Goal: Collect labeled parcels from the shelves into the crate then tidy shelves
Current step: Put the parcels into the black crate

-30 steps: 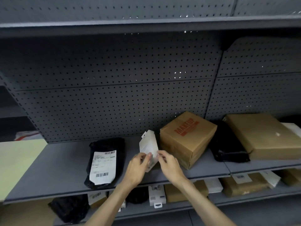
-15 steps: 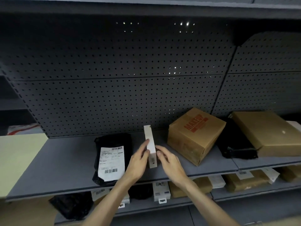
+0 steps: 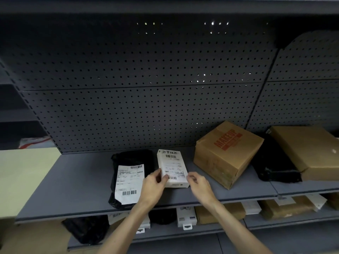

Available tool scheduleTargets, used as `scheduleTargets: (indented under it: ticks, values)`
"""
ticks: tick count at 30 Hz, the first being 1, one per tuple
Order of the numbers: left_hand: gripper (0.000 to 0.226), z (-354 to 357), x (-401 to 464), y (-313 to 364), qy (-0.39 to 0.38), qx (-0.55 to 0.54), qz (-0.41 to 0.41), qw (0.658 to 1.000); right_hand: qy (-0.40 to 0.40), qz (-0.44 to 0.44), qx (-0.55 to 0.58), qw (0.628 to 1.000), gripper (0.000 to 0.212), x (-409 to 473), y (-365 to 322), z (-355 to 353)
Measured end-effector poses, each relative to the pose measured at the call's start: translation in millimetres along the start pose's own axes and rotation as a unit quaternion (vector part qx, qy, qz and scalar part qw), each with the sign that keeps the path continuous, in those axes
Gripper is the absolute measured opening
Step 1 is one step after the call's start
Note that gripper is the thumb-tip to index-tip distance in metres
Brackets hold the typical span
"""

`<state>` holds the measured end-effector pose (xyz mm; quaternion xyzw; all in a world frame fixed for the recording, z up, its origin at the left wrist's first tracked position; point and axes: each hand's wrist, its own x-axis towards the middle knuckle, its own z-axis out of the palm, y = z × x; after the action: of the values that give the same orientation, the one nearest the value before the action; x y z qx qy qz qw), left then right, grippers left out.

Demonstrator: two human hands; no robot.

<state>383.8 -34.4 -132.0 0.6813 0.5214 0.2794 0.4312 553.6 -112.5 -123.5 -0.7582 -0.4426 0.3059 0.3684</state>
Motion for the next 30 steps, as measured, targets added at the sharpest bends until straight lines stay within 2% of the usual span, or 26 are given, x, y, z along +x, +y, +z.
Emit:
scheduleTargets:
  ticks: [4,8,14,18,21,24,26,30]
  values:
    - [0.030,11,-2,-3,-0.044,0.062,0.023,0.997,0.015,-0.002,-0.011,1.000,0.028,4,10,-7]
    - [0.031,18,2,-12,-0.056,0.100,0.034,0.993,0.001,0.002,-0.043,0.999,0.031,12,23,-9]
    - [0.033,23,2,-17,-0.058,0.071,0.021,0.996,-0.012,-0.022,-0.070,0.997,0.028,17,32,-2]
    - [0.039,21,-5,-12,-0.031,0.013,0.030,0.999,-0.002,-0.037,-0.029,0.999,0.025,15,29,-5]
    - [0.047,17,-7,-1,-0.023,-0.130,0.017,0.991,0.007,-0.045,0.011,0.999,0.025,13,22,-2]
    - [0.049,7,-3,12,-0.016,-0.263,-0.026,0.964,-0.003,-0.051,0.054,0.997,0.029,12,11,0]
    - [0.048,-7,0,20,-0.029,-0.276,-0.030,0.960,-0.005,-0.044,0.083,0.996,0.037,14,3,-2]
    - [0.041,-42,8,29,-0.113,-0.232,-0.048,0.965,0.034,0.002,0.147,0.989,0.052,20,-13,-16]
